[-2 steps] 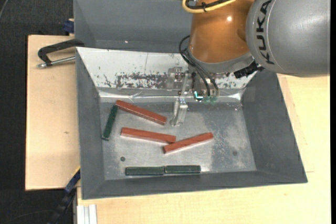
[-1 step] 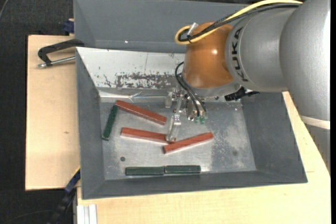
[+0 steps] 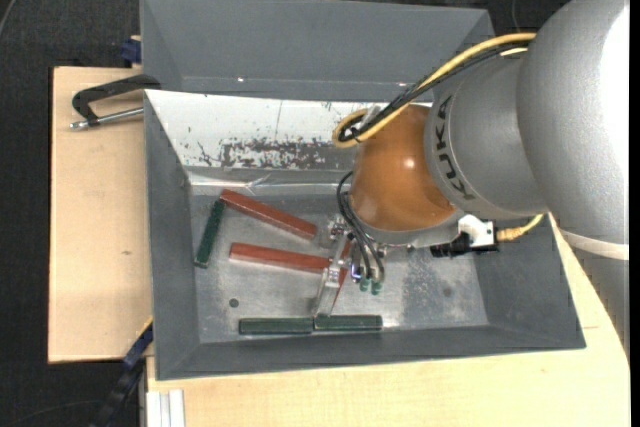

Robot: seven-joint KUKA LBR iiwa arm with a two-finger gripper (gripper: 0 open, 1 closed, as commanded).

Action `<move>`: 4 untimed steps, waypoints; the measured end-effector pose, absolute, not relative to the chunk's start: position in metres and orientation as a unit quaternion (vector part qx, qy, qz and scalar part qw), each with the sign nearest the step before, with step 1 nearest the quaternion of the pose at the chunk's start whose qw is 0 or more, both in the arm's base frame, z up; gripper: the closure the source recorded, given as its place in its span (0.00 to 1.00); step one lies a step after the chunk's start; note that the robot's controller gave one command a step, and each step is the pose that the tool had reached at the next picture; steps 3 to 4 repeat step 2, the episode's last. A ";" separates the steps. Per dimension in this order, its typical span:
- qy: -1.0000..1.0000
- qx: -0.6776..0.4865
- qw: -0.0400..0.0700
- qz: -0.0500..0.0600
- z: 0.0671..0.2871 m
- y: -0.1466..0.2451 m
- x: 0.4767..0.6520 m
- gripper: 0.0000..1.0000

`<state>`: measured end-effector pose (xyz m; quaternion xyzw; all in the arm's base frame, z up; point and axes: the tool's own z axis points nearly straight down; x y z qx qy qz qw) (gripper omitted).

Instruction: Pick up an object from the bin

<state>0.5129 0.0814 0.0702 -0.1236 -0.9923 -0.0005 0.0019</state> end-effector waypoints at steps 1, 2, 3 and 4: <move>-0.992 -0.124 0.001 -0.001 0.070 0.081 0.514 1.00; -0.992 0.128 -0.006 0.000 0.218 0.074 0.530 1.00; -0.992 0.128 -0.006 0.000 0.218 0.074 0.530 1.00; -0.992 0.128 -0.006 0.000 0.218 0.074 0.530 1.00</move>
Offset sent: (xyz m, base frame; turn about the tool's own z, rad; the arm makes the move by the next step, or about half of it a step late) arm 0.0000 0.0000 0.0000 0.0000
